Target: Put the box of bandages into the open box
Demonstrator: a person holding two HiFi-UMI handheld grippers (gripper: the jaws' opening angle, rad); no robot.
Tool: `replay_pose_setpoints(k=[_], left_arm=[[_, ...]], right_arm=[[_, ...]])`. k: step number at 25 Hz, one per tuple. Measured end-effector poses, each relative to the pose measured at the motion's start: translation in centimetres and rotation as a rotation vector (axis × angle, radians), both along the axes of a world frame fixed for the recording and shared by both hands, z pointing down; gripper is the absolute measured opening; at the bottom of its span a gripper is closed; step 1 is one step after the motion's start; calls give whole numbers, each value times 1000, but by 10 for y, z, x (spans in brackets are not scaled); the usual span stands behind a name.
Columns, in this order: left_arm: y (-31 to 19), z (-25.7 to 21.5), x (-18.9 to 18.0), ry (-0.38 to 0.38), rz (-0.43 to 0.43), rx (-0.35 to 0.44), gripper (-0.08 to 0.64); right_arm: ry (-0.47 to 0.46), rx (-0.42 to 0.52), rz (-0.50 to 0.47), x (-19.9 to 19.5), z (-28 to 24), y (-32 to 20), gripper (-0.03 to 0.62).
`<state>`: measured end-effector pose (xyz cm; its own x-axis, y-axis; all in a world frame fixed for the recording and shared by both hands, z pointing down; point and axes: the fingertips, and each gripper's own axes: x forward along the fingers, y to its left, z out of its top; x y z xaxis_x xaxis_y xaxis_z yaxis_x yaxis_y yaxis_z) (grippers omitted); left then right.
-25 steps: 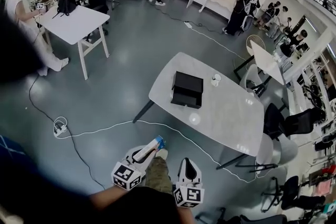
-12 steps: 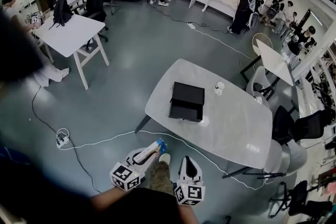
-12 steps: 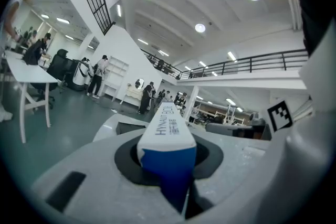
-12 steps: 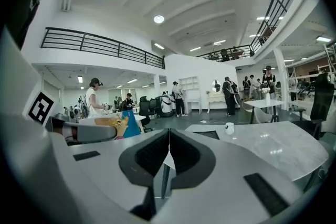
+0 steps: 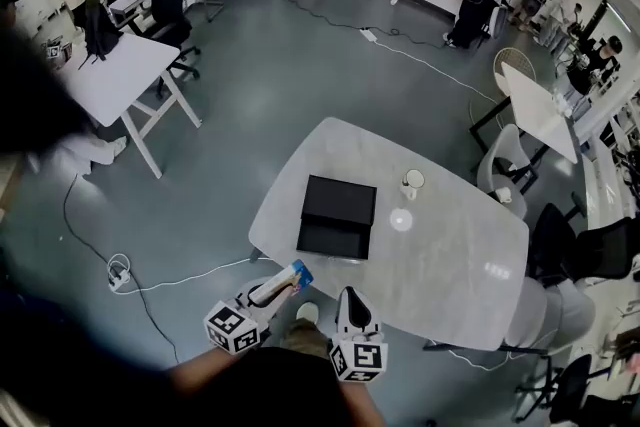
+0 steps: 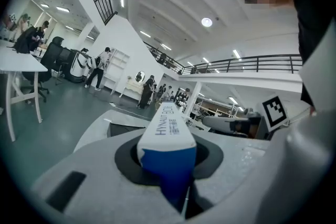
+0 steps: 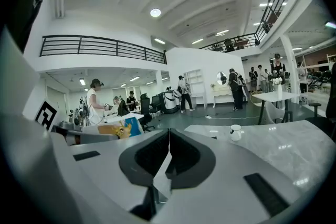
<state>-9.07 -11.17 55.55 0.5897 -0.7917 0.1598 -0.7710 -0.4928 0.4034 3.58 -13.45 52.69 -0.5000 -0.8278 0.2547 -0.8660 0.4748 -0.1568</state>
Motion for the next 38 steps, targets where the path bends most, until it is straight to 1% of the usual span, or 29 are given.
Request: replay_pose_setpoints(k=[3, 6, 10, 13, 16, 19, 22, 25, 29, 31, 35, 38], left_arm=[[-33, 13, 5, -31, 13, -30, 78], [-66, 24, 19, -47, 37, -68, 78], [-103, 37, 36, -28, 87, -105, 80], [-126, 50, 46, -25, 102, -151, 80], [-140, 59, 52, -35, 106, -181, 80], [-154, 64, 47, -46, 103, -201, 80], [-155, 73, 39, -26, 97, -240, 80], [-161, 84, 37, -3, 107, -268, 80], [-174, 105, 43, 10, 168, -316, 80], [-180, 114, 46, 8, 209, -327, 80], [-198, 128, 56, -37, 331, -325, 80], [-206, 145, 69, -41, 380, -364, 80]], right_arm=[[-11, -14, 15, 12, 4, -37, 12], [-14, -32, 38, 32, 10, -68, 13], [-34, -69, 45, 42, 20, -93, 13], [-51, -85, 43, 45, 24, -111, 12], [-53, -89, 29, 48, 26, -124, 12], [-51, -108, 29, 46, 30, -136, 12], [-50, -145, 18, 36, 37, -132, 12], [-29, -157, 21, 26, 45, -135, 13], [-30, -188, 79, 21, 59, -148, 13], [-26, -196, 96, 18, 64, -149, 13], [-4, -219, 140, 17, 71, -156, 13], [-12, -237, 190, 27, 77, -159, 12]])
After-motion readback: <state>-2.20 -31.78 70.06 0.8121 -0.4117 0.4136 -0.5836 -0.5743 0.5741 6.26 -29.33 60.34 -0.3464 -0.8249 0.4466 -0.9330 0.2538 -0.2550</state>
